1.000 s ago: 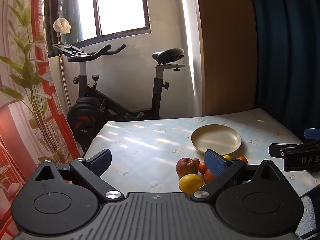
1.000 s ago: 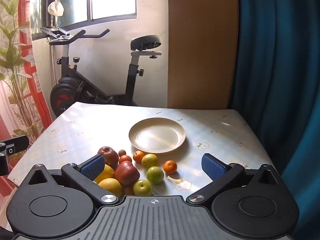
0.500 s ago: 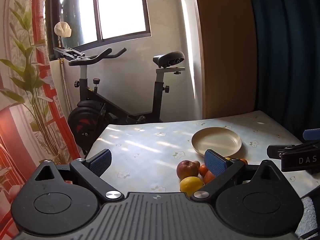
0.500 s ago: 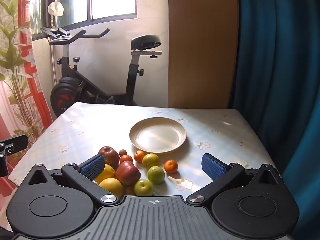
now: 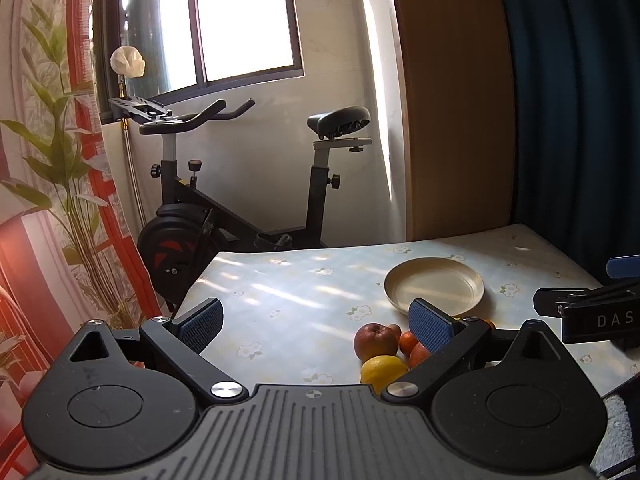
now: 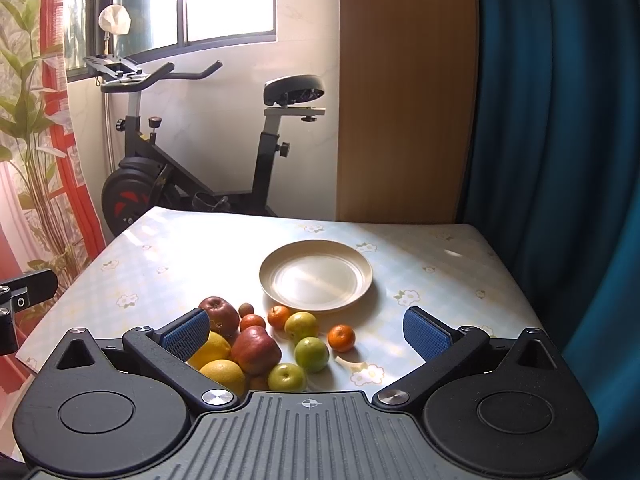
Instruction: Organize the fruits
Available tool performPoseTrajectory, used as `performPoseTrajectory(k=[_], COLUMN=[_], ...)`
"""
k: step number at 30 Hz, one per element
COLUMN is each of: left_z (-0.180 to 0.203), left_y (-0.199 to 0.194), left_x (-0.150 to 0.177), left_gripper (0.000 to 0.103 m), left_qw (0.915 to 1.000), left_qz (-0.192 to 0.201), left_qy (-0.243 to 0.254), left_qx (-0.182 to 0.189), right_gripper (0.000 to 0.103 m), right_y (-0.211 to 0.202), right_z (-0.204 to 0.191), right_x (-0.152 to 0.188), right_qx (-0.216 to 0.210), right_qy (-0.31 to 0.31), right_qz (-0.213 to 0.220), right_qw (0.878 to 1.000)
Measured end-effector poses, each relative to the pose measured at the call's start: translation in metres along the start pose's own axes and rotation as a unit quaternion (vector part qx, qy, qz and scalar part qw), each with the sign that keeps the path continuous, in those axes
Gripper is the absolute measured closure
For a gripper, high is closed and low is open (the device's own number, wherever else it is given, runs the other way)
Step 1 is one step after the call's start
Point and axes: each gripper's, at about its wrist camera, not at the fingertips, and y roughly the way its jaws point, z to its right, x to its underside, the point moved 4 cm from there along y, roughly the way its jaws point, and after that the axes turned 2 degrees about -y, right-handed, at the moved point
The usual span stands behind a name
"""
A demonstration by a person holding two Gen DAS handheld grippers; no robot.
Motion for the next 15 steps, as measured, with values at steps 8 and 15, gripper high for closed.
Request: performPoseTrajectory(k=[8, 15], left_z=[0.0006, 0.0006], left_y=[-0.0013, -0.0025], left_x=[0.0005, 0.0006], left_gripper=[0.003, 0.003], left_qw=[1.0, 1.0], left_qz=[0.004, 0.006], left_qy=[0.002, 0.004], left_qx=[0.001, 0.003], right_gripper=[0.0, 0.0], right_y=[-0.0008, -0.0015], right_z=[0.0011, 0.0014], right_x=[-0.0002, -0.0006], right_qx=[0.001, 0.001], right_qy=[0.001, 0.001], right_qz=[0.0, 0.001], right_qw=[1.0, 1.0])
